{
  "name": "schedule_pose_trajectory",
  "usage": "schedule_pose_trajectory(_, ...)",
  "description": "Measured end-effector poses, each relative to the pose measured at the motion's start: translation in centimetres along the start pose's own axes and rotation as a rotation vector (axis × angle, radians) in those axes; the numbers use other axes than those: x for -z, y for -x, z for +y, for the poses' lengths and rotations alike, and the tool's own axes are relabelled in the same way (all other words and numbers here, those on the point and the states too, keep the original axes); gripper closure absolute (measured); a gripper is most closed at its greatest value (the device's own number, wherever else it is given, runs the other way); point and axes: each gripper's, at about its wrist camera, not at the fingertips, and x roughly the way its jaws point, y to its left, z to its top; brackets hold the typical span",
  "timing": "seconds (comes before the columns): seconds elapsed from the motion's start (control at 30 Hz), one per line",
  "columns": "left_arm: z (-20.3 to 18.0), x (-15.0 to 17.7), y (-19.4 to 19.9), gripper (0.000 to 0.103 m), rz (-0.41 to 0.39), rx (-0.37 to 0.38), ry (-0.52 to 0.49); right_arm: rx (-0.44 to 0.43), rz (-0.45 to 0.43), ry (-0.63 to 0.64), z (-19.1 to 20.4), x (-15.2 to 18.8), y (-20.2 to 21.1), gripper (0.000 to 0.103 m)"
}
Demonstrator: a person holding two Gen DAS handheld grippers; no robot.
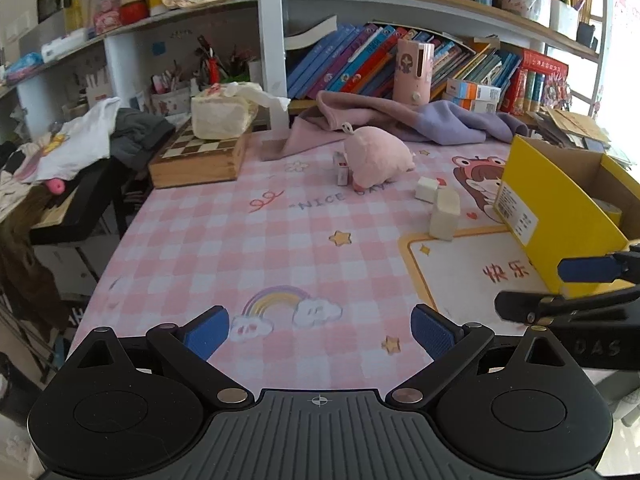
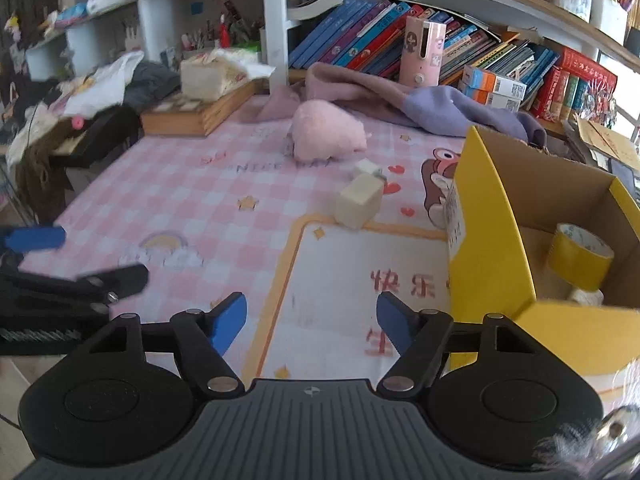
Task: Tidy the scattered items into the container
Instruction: 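Move both tools toward the pink plush pig and white block, then grasp the white block with the right tool while the left tool grasps the pink plush pig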
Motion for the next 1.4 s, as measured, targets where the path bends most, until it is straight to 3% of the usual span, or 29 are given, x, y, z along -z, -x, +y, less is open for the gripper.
schedule_pose_trajectory(0.37,-0.7,-6.2,-6.0,0.004,-0.018,0.034,-0.086,0.038,0.028,-0.062,-2.3,-4.8,-6.6,0.032)
schedule_pose_trajectory(0.63,-1.4,-9.6,-11.2,0.004,-0.016,0.100,-0.149,0.082,0.068,-0.082,-4.0,-6.8,-11.6,0.032)
schedule_pose_trajectory(0.83,-1.7,-12.6,-16.0,0.004,0.021,0.138,-0.120,0.094,0.078,-0.090,-4.7,-8.0,-14.3,0.033)
schedule_pose_trajectory(0.93,-2.4,-13.9,-18.1,0.004,0.020,0.135,-0.152,0.079,0.094,-0.085,-4.8,-8.4,-15.4,0.039)
schedule_pose_trajectory(1.13,-4.9,-15.6,-21.3,0.004,0.010,0.164,-0.306,0.040,0.129,-0.096,-5.4,-8.7,-17.1,0.045)
schedule_pose_trajectory(1.4,-8.7,-14.8,-23.8,0.004,0.008,0.160,-0.721,-0.002,0.161,-0.136,-5.9,-8.7,-18.4,0.054)
